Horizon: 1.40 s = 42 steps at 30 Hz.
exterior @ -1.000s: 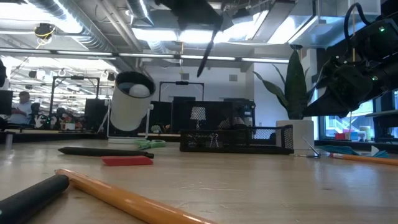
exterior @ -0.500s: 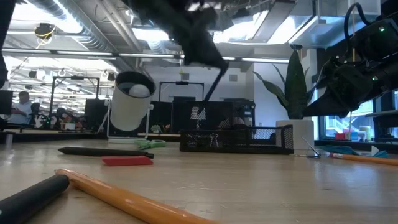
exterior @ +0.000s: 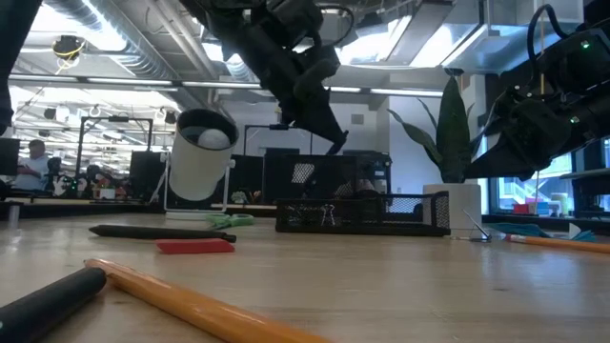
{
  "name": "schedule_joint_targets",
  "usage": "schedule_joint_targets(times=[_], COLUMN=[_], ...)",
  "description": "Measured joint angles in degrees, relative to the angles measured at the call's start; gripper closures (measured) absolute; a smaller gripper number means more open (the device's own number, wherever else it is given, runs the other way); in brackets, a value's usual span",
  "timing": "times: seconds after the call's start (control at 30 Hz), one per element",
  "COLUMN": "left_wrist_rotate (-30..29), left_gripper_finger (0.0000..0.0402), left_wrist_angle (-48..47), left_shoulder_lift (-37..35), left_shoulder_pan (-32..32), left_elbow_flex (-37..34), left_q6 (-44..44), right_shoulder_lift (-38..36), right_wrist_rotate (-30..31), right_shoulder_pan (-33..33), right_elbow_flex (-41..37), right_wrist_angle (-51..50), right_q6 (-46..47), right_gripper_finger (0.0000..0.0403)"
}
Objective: Pick and place office supplies into organizer
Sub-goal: Put the top black pen in the desk organizer, then put the green scissors in the desk organizer
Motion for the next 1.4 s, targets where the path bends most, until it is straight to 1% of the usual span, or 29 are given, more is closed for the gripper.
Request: schedule_joint_targets(times=[0.37,0.73,0.87,1.0,1.23,1.33,1.4], left_wrist_rotate=[0.0,0.0,0.01,0.01,0.0,0.0,0.0], left_gripper_finger=[0.0373,0.0322,0.0309,0.0308,0.0326,0.0331,0.033], left_wrist_angle=[-3.1,-2.78,-2.83,-3.73,-13.36,-16.38,-16.68], left_shoulder_lift=[-0.02,-0.04,-0.44,-3.51,-12.42,-15.44,-16.83], left_shoulder_pan=[-0.13,-0.83,-0.83,-0.83,-0.83,-0.83,-0.83], left_elbow_flex=[0.0,0.0,0.0,0.03,0.07,0.07,0.07], left_q6=[-0.16,-0.68,-0.75,-0.73,-1.49,-1.61,-1.62], right_shoulder_lift=[0.0,-0.02,-0.02,-0.01,0.0,-0.02,-0.01], right_wrist_rotate=[0.0,0.0,0.0,0.0,0.0,0.0,0.0], right_shoulder_pan=[-0.02,0.0,0.0,0.0,-0.02,-0.01,-0.02], right_elbow_flex=[0.0,0.0,0.0,0.0,0.0,0.0,0.0], right_wrist_angle=[0.0,0.0,0.0,0.0,0.0,0.0,0.0], right_q6=[0.0,0.03,0.02,0.07,0.0,-0.02,-0.02], right_gripper_finger=[0.0352,0.0352,0.0352,0.0352,0.0352,0.0352,0.0352])
